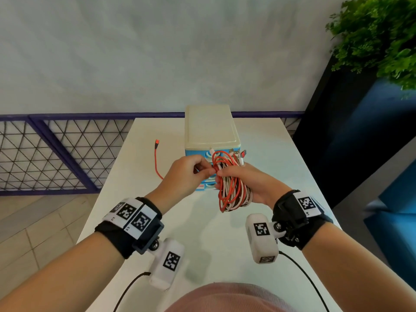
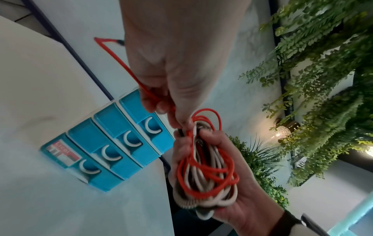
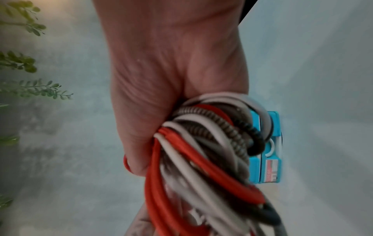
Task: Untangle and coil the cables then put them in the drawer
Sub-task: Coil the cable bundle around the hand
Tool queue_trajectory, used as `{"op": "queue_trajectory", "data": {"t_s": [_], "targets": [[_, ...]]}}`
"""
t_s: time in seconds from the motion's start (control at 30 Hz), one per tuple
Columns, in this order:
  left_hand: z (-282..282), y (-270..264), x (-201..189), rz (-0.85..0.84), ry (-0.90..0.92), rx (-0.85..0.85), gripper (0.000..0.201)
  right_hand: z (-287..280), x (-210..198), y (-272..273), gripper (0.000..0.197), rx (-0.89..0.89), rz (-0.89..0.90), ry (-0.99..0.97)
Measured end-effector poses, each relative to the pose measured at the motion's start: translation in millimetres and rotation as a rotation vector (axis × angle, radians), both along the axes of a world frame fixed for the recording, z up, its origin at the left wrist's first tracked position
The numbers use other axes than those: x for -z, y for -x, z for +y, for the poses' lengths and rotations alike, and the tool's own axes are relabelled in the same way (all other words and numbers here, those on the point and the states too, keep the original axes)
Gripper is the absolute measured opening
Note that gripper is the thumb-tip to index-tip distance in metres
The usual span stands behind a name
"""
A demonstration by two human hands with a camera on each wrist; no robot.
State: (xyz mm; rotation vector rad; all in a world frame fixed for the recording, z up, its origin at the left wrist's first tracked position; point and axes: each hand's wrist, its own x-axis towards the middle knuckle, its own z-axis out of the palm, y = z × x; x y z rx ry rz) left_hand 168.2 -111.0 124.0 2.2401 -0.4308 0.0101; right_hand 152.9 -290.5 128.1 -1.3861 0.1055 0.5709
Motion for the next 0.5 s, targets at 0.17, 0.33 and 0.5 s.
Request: {"op": "queue_trajectory", "data": {"t_s": [0.17, 0.33, 0.5], "targets": [[23, -8, -1, 0.373, -0.140, 0.028, 0.036, -15, 15, -10, 0.013, 0.208, -0.066, 0.124], [23, 1, -1, 0.873, 0.403, -0.023, 0.018, -24, 26, -13, 0.027, 0.281, -0.125, 0.194], [-7, 10, -17, 0.961, 0.565, 0.021, 0.015, 5, 25, -7, 0.045, 0.149, -0.187, -0.004]]}}
